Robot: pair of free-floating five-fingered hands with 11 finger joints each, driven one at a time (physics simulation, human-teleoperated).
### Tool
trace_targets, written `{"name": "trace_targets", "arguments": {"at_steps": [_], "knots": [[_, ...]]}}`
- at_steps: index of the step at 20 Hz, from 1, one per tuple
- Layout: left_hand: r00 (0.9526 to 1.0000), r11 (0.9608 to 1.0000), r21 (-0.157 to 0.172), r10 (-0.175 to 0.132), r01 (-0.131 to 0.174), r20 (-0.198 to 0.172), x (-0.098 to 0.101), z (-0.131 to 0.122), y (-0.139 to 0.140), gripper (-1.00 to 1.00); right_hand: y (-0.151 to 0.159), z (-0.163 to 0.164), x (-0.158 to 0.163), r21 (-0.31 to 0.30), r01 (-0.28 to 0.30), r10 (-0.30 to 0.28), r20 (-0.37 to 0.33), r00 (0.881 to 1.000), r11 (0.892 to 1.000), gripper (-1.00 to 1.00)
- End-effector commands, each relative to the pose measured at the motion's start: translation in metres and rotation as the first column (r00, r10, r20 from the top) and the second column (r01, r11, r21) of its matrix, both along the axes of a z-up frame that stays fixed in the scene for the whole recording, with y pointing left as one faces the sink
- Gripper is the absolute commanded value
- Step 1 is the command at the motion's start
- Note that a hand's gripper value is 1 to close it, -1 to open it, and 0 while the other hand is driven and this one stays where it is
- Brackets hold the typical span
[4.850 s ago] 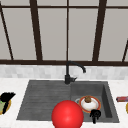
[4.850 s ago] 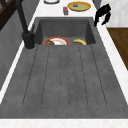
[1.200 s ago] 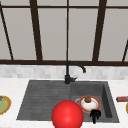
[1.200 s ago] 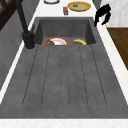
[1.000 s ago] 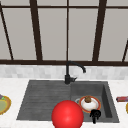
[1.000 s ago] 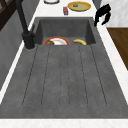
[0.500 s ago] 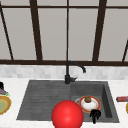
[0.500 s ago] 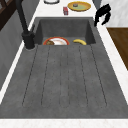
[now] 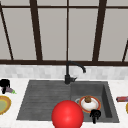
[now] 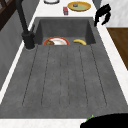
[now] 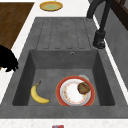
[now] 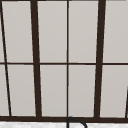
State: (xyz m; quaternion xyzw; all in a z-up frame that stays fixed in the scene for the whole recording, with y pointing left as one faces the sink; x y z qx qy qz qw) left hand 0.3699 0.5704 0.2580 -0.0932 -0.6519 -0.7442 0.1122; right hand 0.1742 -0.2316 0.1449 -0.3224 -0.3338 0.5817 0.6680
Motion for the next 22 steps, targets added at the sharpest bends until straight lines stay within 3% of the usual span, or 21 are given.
{"name": "trace_targets", "arguments": {"at_steps": [1, 4, 7, 15, 20, 22], "knots": [[0.9999, 0.9996, 0.028, 0.009, -0.009, 0.006, -0.002, 0.0, -0.027, 1.0, 0.0, 0.0, 0.0, 0.0, 0.0, 0.0, 0.0, 1.0, 1.0, 0.0], [0.9988, 0.9995, 0.005, 0.031, -0.031, 0.039, -0.004, 0.006, -0.047, 1.0, 0.0, 0.0, 0.0, 0.0, 0.0, 0.0, 0.0, 1.0, 1.0, 0.0], [0.9997, 0.9997, 0.023, 0.012, -0.012, 0.024, -0.007, 0.004, -0.071, 1.0, 0.0, 0.0, 0.0, 0.0, 0.0, 0.0, 0.0, 1.0, 1.0, 0.0], [0.9999, 0.9994, 0.035, 0.007, -0.008, 0.01, -0.019, 0.002, -0.132, 1.0, 0.0, 0.0, 0.0, 0.0, 0.0, 0.0, 0.0, 1.0, 1.0, 0.0], [0.9995, 0.9998, 0.012, 0.015, -0.015, 0.028, -0.023, 0.019, -0.171, 1.0, 0.0, 0.0, 0.0, 0.0, 0.0, 0.0, 0.0, 1.0, 1.0, 0.0], [0.9997, 0.9998, 0.003, 0.018, -0.018, 0.015, -0.022, 0.029, -0.185, 1.0, 0.0, 0.0, 0.0, 0.0, 0.0, 0.0, 0.0, 1.0, 1.0, 0.0]]}}
